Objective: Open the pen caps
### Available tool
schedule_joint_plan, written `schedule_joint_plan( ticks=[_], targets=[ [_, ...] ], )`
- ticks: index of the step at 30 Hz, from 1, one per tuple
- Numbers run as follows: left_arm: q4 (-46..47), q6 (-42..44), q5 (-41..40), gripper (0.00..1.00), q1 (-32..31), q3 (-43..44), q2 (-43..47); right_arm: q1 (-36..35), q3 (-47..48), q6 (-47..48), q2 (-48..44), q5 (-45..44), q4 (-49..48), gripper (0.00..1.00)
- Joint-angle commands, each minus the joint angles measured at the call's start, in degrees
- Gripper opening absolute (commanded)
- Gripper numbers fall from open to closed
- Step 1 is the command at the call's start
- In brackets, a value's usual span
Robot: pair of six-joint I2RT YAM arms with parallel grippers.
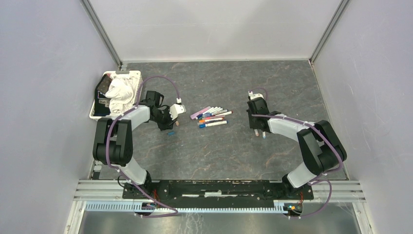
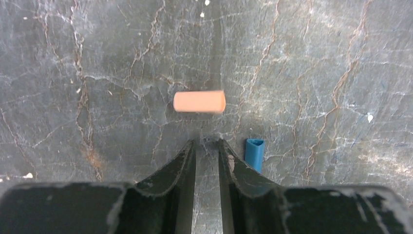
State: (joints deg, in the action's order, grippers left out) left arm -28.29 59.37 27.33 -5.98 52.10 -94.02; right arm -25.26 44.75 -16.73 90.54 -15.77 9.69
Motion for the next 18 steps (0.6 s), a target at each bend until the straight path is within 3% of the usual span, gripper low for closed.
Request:
schedule_joint_plan(
  ticks=[1,7,11,14,16,17,18],
  targets=[
    [-1.83,-2.73,0.88,0.32,0.17,1.23,-0.55,0.73,-0.37,-1.03,0.97,-3.10,-0.15,0.19],
    [-4.36,-2.39,1.91,0.33,0.15,1.83,2.03,0.79,1.14,-0.77,-0.70,-3.48,0.76,0.33],
    [-6.62,-4.81,3.56,0.39,0.15,4.26,4.62,0.66,3.10,0.40,-2.11,-2.69,1.30,0.49],
    [-9.88,-7.19,5.96,0.64,0.60,8.08,6.77,-1.07,4.07,3.47,-3.71,-0.64,-0.59,0.51],
    [-11.30,-9.72,6.99,0.68,0.99,10.71,8.43,-3.54,4.88,8.67,-4.02,5.00,-3.33,0.53],
    [-12.22,-10.78,7.52,0.86,1.12,11.98,9.21,-4.73,5.70,11.43,-3.39,7.44,-3.78,0.54],
    [-13.31,-11.76,7.81,0.92,1.30,13.53,9.83,-6.16,6.79,13.69,-2.63,10.43,-4.06,0.55]
  ],
)
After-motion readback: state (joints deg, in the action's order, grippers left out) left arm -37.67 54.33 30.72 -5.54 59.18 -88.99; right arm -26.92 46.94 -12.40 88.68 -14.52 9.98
